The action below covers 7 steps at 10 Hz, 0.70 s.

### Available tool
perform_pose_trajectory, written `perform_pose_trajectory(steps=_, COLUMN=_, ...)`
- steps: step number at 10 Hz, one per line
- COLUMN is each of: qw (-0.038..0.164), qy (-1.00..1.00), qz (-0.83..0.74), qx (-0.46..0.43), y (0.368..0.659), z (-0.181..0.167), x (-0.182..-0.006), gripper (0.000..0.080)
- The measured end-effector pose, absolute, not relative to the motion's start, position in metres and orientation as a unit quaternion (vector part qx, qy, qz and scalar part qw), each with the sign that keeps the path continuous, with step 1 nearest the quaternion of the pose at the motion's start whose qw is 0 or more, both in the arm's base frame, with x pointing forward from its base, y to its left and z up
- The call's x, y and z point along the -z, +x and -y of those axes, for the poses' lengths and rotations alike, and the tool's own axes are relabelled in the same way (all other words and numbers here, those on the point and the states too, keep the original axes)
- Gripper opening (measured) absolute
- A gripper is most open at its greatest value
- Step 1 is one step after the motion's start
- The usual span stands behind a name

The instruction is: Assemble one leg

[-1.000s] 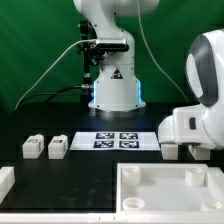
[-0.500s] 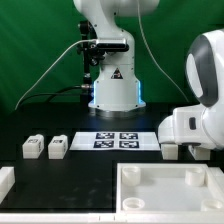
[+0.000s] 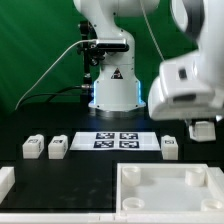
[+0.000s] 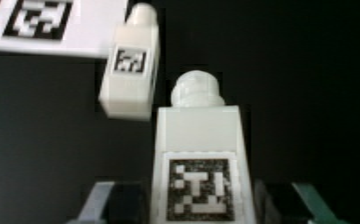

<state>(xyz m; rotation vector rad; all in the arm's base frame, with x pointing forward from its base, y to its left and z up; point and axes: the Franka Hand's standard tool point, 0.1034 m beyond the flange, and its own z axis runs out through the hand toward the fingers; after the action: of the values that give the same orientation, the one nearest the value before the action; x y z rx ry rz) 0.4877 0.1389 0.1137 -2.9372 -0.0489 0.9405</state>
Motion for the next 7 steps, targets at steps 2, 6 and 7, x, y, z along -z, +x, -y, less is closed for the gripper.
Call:
perform_pose_trajectory(steps=2, qw=0.038, qy=-0.983, qz=0.012, qx=-0.177, y=0.509, z=-0.138, x=-0.131, gripper=0.0287)
perform_pose_trajectory(steps=6, qw=0.049, qy=-0.994, qz=0.039, qx=0.093, y=0.557, z=-0.111, x=-0.157, gripper=0.0288)
perform_pose_trajectory(steps=7, qw=0.045, qy=-0.977, qz=0.044, qx=0.205, y=0.595, z=-0.096, x=-0.179, gripper=0.0288)
